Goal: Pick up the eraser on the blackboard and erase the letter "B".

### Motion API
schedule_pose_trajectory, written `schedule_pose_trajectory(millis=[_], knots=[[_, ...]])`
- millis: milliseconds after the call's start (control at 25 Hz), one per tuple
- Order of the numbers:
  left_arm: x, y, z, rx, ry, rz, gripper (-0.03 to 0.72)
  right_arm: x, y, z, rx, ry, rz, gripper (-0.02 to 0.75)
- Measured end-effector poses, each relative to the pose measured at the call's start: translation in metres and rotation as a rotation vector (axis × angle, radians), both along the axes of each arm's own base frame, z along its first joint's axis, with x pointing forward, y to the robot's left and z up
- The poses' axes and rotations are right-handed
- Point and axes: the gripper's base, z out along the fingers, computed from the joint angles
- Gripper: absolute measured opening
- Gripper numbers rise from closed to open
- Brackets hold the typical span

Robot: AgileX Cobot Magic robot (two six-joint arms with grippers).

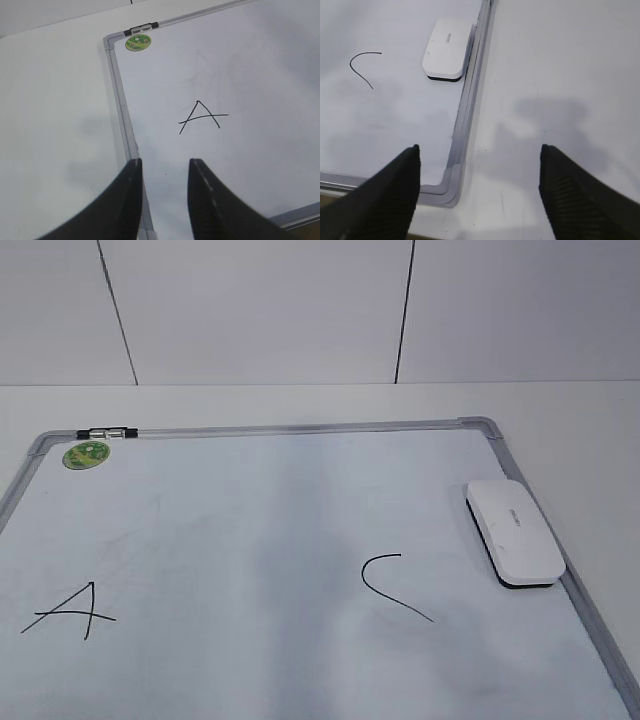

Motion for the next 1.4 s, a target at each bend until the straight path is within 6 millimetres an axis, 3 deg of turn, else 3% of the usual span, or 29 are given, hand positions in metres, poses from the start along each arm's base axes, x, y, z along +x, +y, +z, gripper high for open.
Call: schedule_pose_trajectory(millis=[640,960,1400], knots=[[0.0000,0.0001,0.0003,-0.008,-0.002,-0.003,0.238,0.0045,0.0009,-0.0036,-0.023,-0.017,0.014,0.554],[0.0000,0.0001,0.0003,-0.009,-0.002,-0.003,0.238,0.0029,0.0022,-0.0036,-0.024,-0.015,-0.132,0.554],[0.0000,0.0001,0.0003,-0.009,-0.002,-0.003,0.239,0.0029,0.0024,-0.0035,-0.024,-0.016,-0.145,0.554]])
